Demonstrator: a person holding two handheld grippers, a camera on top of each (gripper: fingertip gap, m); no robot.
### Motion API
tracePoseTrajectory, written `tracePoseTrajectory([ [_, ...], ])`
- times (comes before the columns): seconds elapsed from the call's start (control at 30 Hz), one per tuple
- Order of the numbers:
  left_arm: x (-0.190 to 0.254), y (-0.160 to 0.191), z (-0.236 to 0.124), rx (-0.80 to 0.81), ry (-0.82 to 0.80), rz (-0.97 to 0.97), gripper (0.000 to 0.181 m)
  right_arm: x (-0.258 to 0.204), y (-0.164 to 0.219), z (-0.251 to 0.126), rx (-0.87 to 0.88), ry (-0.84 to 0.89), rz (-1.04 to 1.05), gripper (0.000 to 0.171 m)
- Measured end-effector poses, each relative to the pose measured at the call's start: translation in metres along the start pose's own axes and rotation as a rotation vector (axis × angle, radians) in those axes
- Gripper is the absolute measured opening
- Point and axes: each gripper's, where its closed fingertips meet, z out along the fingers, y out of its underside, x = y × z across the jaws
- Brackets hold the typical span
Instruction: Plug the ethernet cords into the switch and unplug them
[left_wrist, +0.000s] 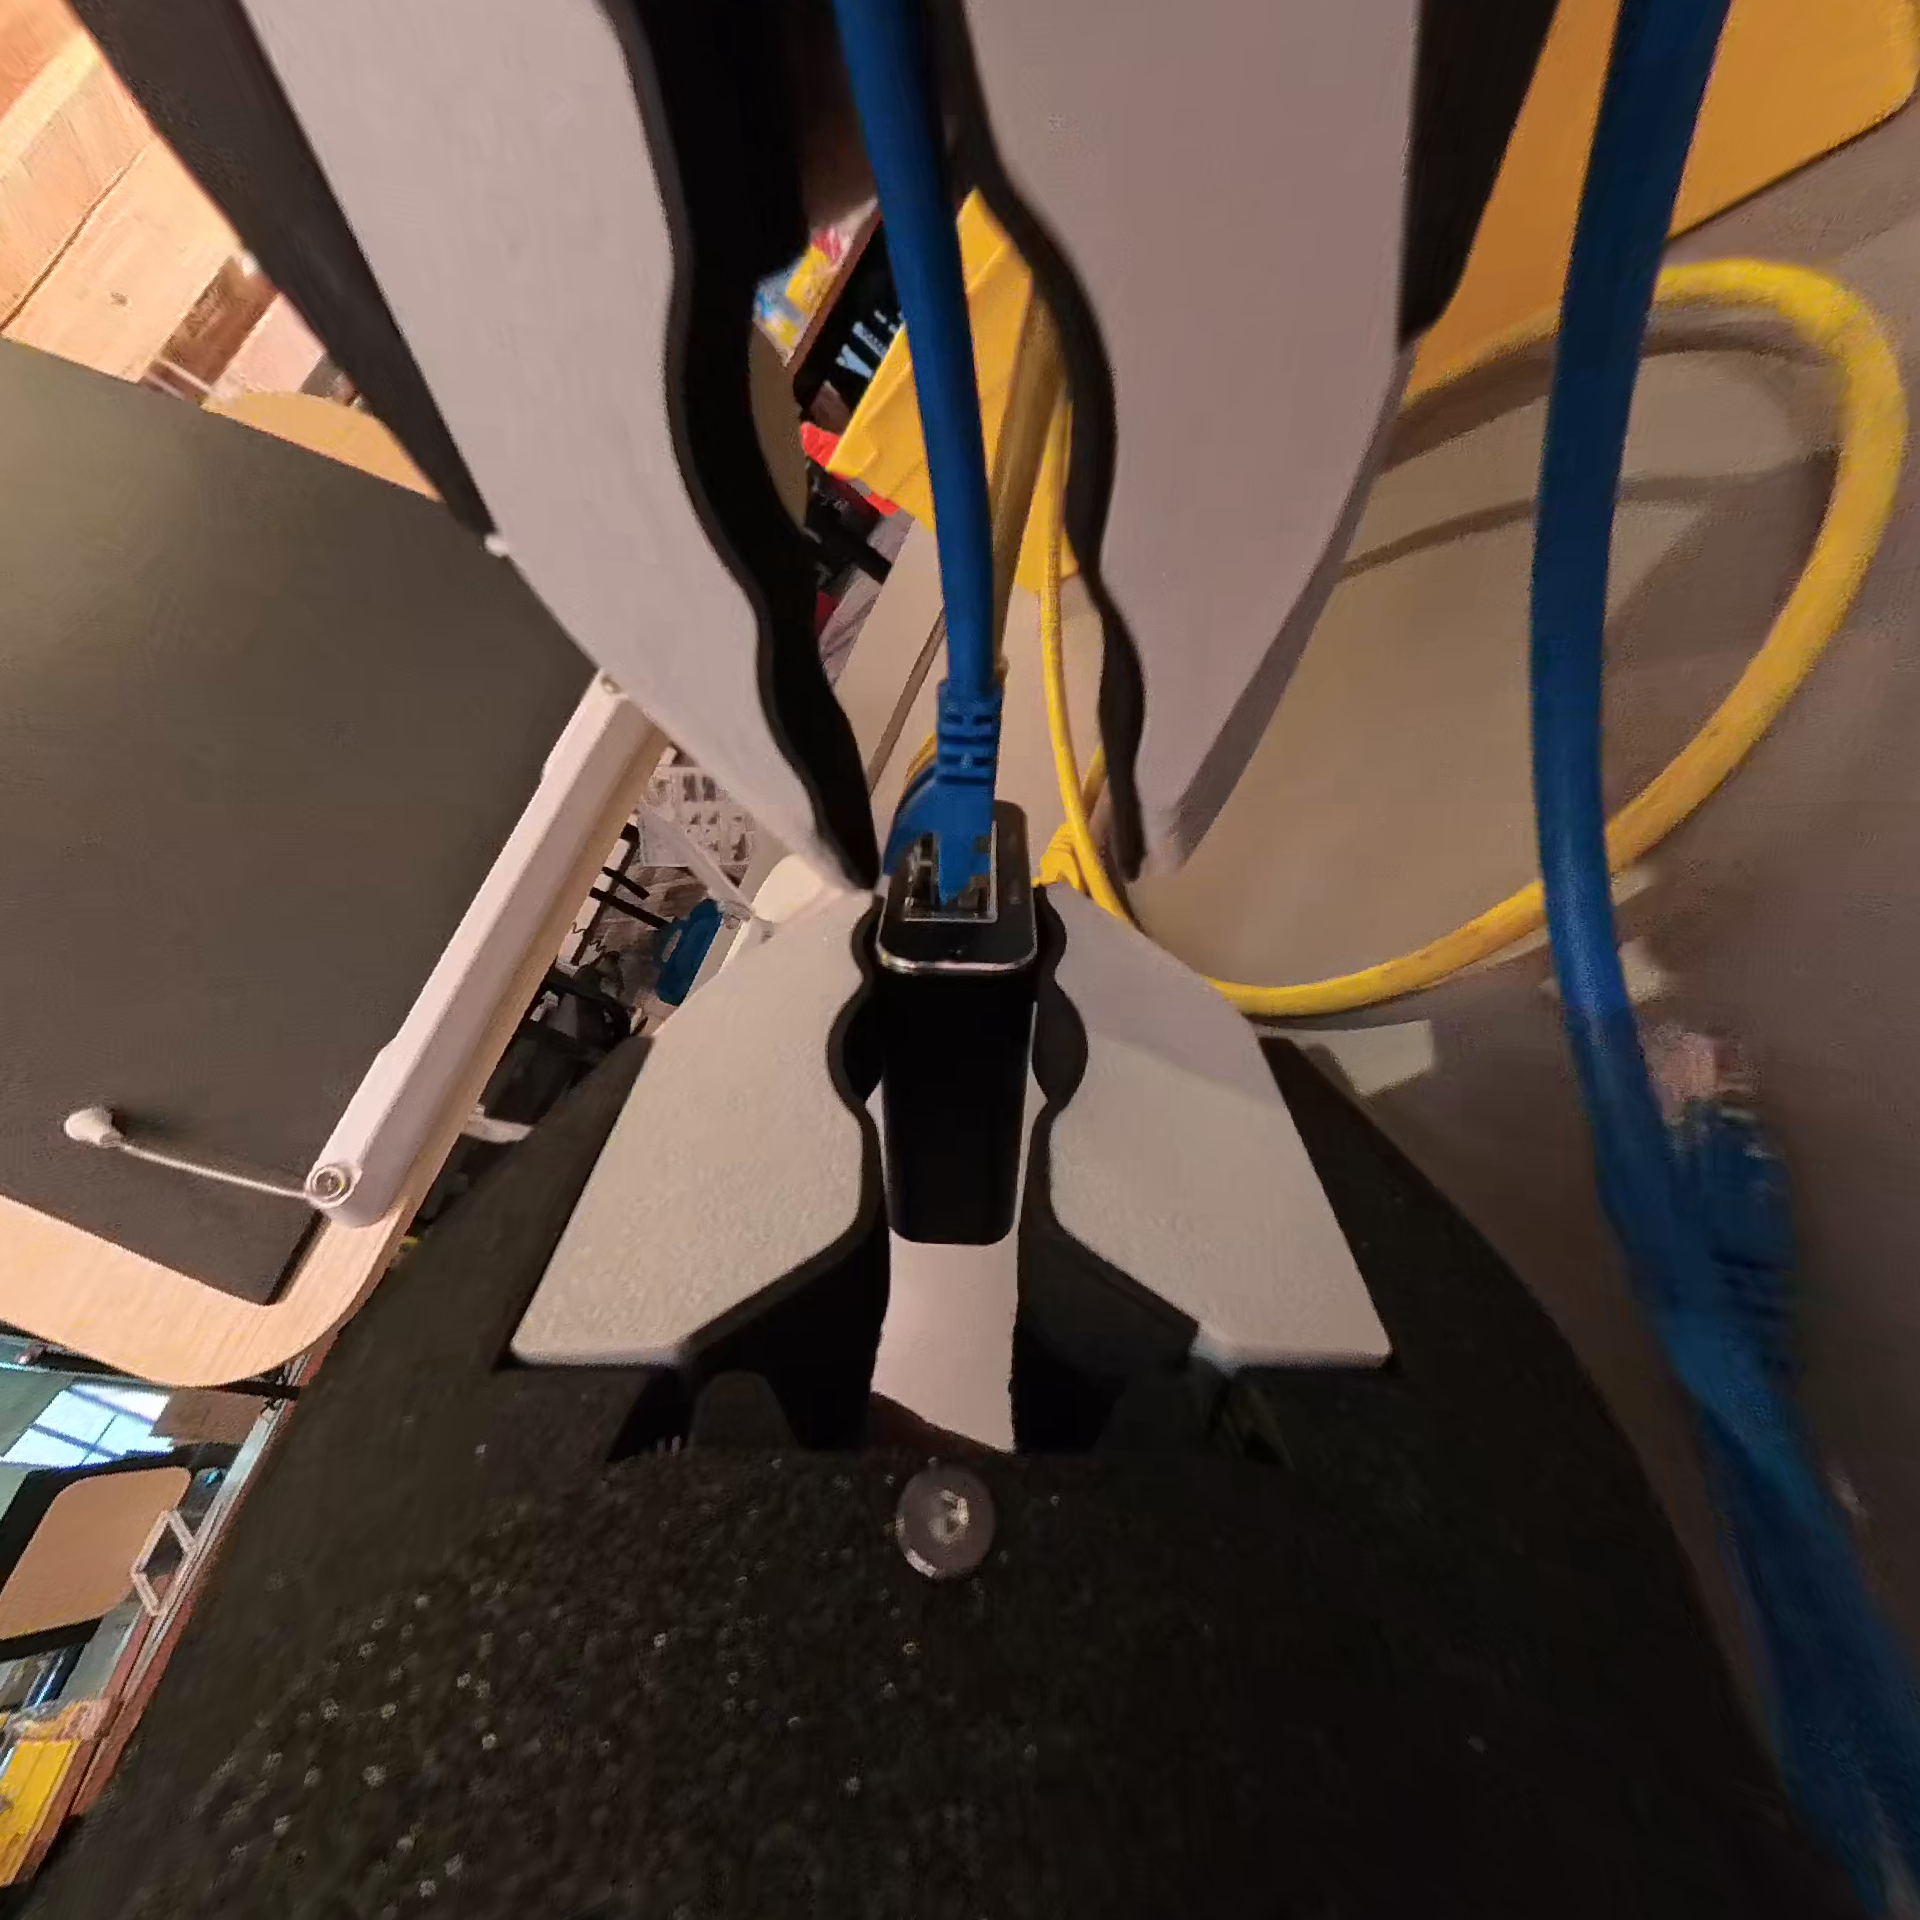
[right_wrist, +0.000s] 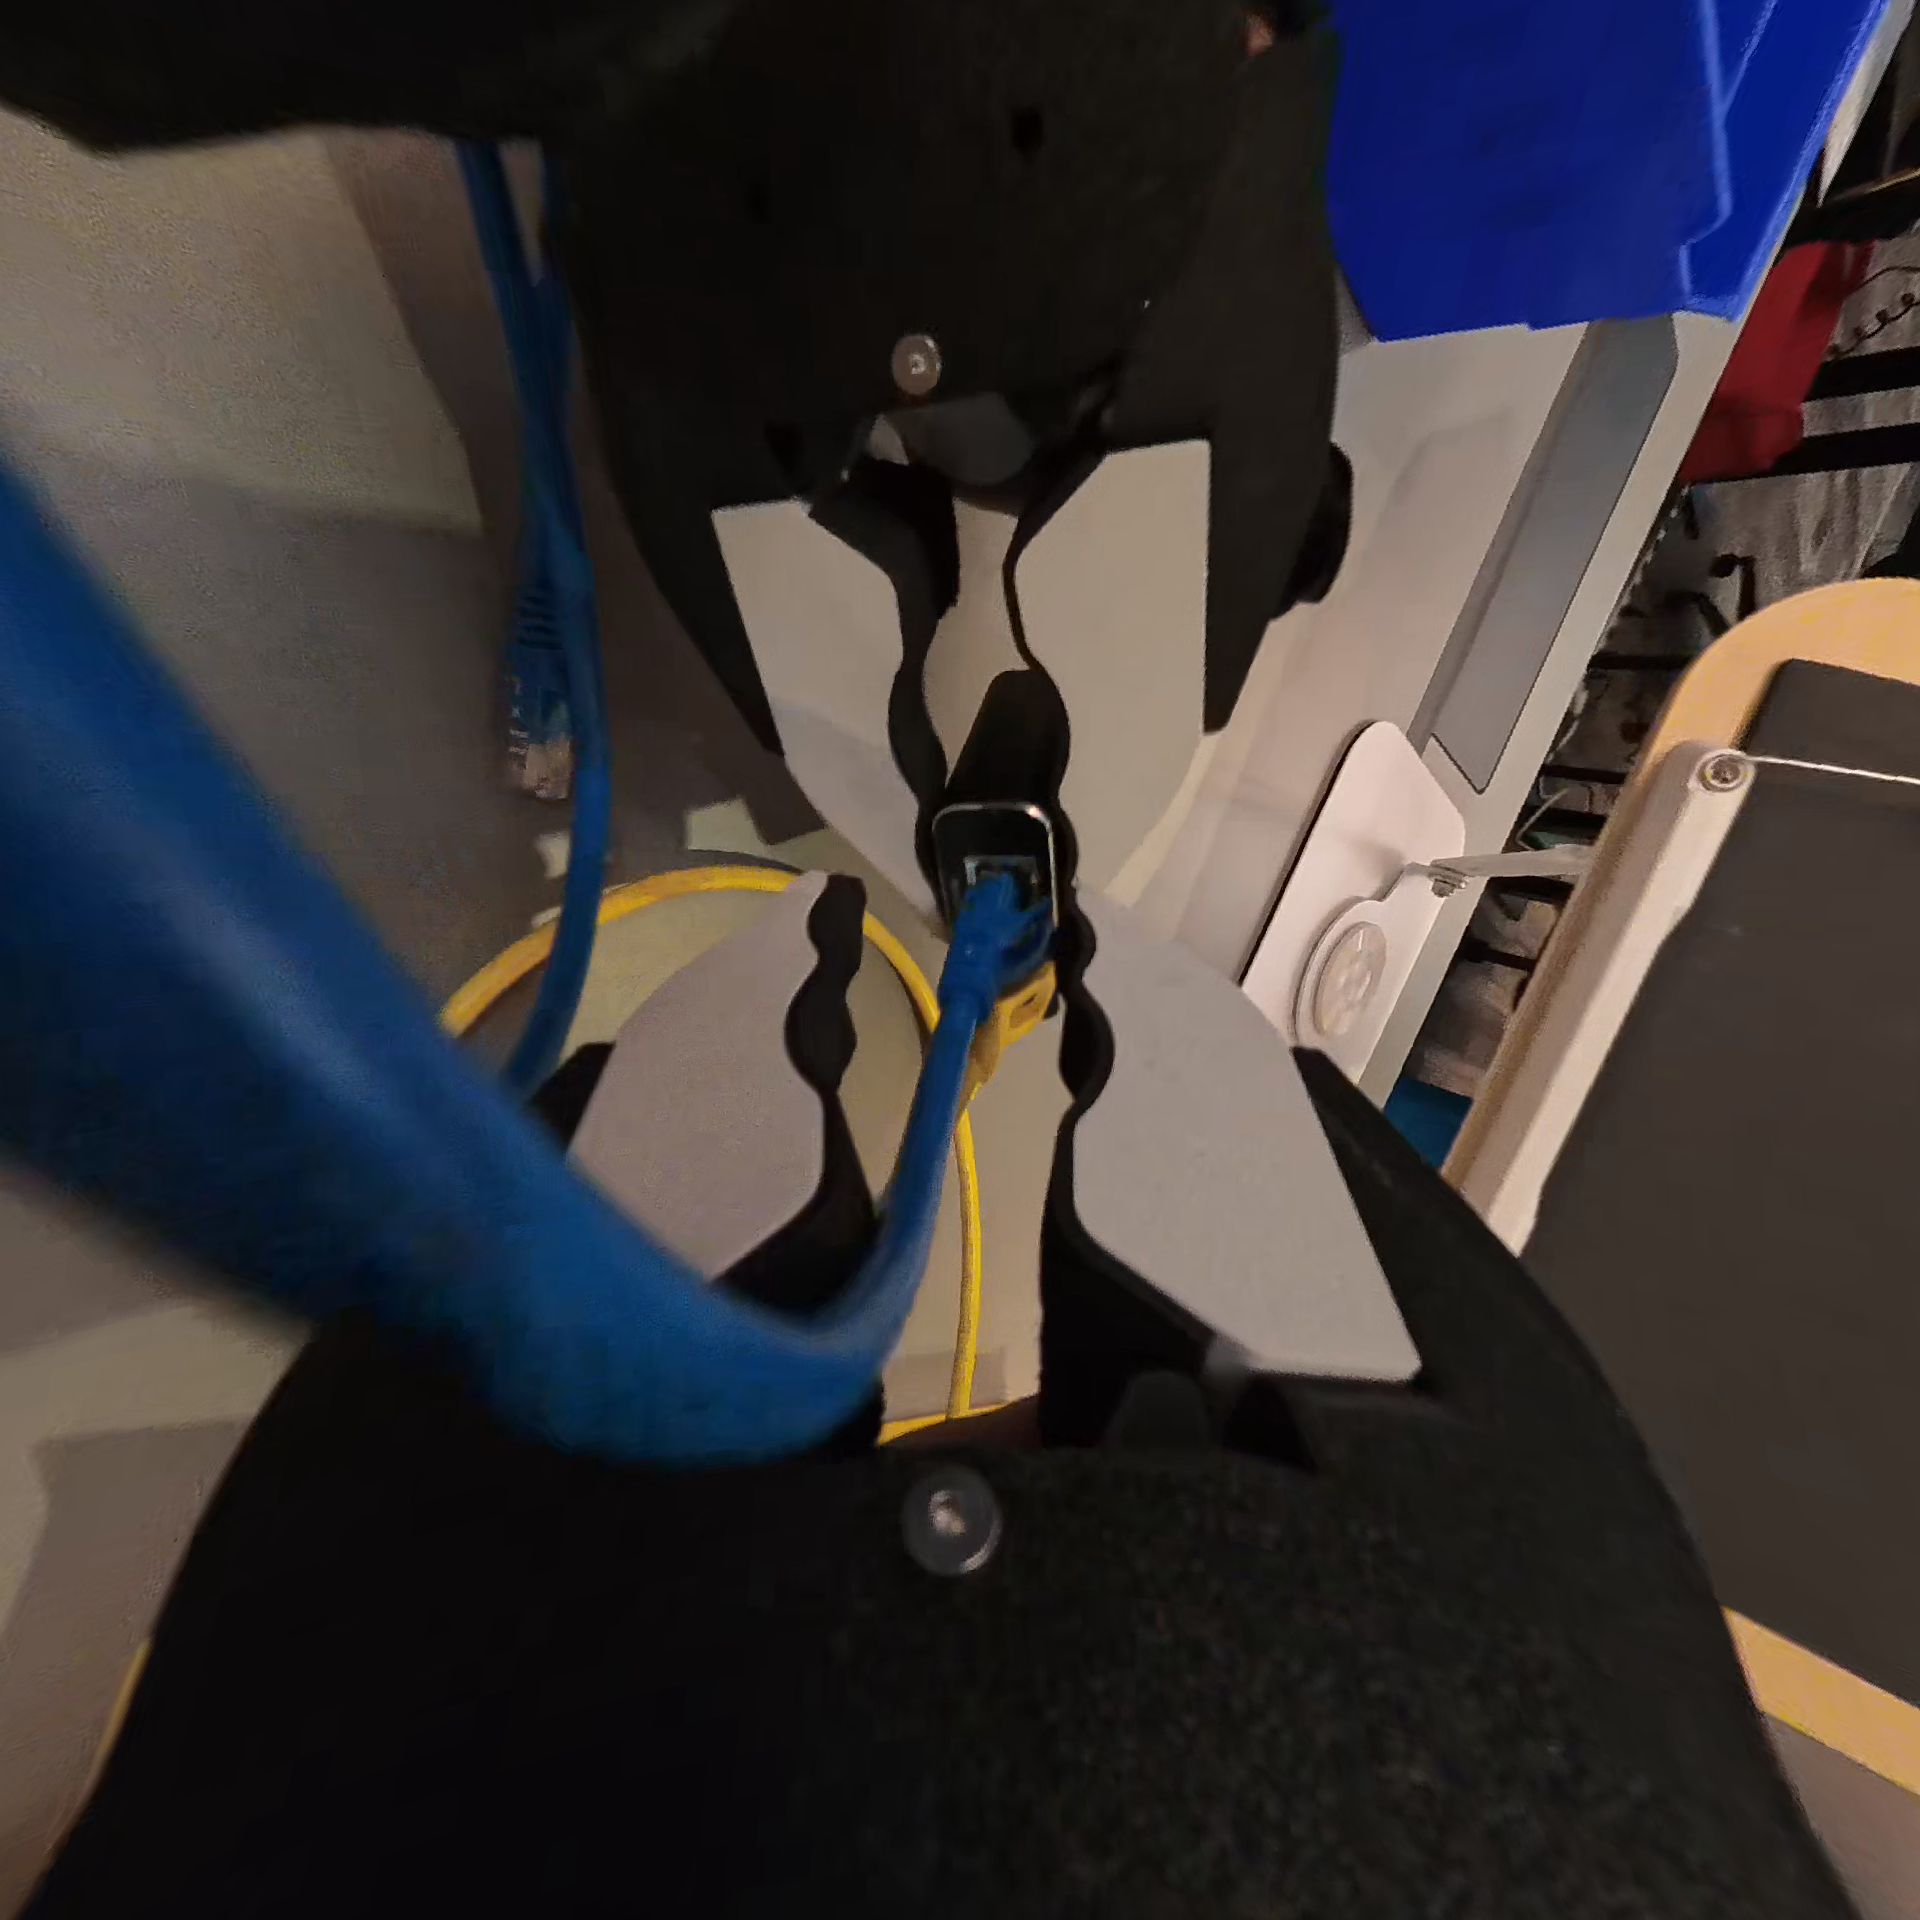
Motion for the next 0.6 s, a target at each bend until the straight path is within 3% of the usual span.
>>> tracePoseTrajectory([
  [0.47,0.0003,0.0003,0.0008,0.001,-0.004,-0.003,0.025,0.0039,0.0043,0.0023,-0.023,0.085,-0.039,0.024],
  [0.6,0.0021,-0.0008,0.0007,0.003,0.000,0.008,0.025,0.0022,0.0040,0.0002,-0.023,0.091,-0.050,0.029],
])
